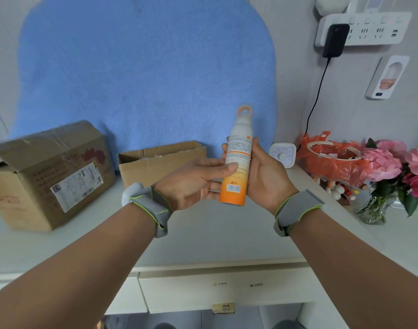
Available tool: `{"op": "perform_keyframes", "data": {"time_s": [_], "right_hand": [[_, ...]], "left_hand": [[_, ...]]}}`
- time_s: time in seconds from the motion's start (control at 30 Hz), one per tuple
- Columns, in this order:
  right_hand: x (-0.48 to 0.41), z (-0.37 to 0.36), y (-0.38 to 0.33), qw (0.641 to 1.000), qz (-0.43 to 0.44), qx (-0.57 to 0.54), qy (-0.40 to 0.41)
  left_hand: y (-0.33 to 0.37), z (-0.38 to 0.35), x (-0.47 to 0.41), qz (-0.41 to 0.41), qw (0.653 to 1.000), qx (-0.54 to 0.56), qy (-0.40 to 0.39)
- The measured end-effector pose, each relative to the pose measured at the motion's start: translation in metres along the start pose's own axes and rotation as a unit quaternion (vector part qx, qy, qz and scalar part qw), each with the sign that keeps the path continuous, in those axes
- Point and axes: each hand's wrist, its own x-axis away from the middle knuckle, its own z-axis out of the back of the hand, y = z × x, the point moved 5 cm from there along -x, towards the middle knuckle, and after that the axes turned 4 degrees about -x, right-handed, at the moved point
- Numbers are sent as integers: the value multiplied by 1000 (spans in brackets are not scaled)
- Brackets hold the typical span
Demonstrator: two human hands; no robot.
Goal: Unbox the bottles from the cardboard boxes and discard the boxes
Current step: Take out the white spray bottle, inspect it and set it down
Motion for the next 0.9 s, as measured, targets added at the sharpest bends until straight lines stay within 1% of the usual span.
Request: {"op": "perform_keyframes", "data": {"time_s": [0.07, 0.13, 0.17, 0.23, 0.3, 0.37, 0.43, 0.47, 0.53, 0.57, 0.63, 0.7, 0.8, 0.9], "right_hand": [[1, 2, 0, 1000, 5, 27, 11], [2, 7, 1, 997, 11, 68, 31], [2, 9, 2, 997, 10, 74, 35], [3, 15, 5, 997, 1, 68, 42], [2, 18, 6, 997, -7, 55, 45], [1, 19, 6, 998, -10, 57, 40], [-1, 20, 6, 997, -16, 72, 24], [-2, 21, 6, 996, -19, 81, 18], [-4, 23, 5, 995, -18, 100, 14], [-5, 24, 4, 994, -13, 109, 12], [-7, 27, 2, 993, -2, 114, 12], [-8, 30, 0, 993, 4, 117, 16], [-8, 31, -2, 991, 5, 132, 17], [-8, 33, -4, 985, 12, 167, 33]], "left_hand": [[4, 2, -2, -31, 993, -102, 53], [9, 7, -3, -71, 968, -209, 121], [11, 9, -3, -89, 953, -246, 154], [13, 9, -2, -120, 935, -271, 194], [14, 9, -3, -144, 927, -276, 211], [14, 9, -6, -146, 922, -286, 218], [15, 10, -8, -130, 933, -261, 210], [14, 11, -10, -115, 948, -220, 198], [12, 12, -16, -73, 981, -101, 149], [11, 12, -19, -52, 990, -52, 121], [11, 11, -23, -30, 996, 8, 88], [10, 12, -27, -25, 996, 49, 71], [7, 13, -29, -25, 996, 76, 46], [3, 14, -33, -38, 994, 97, 38]]}}
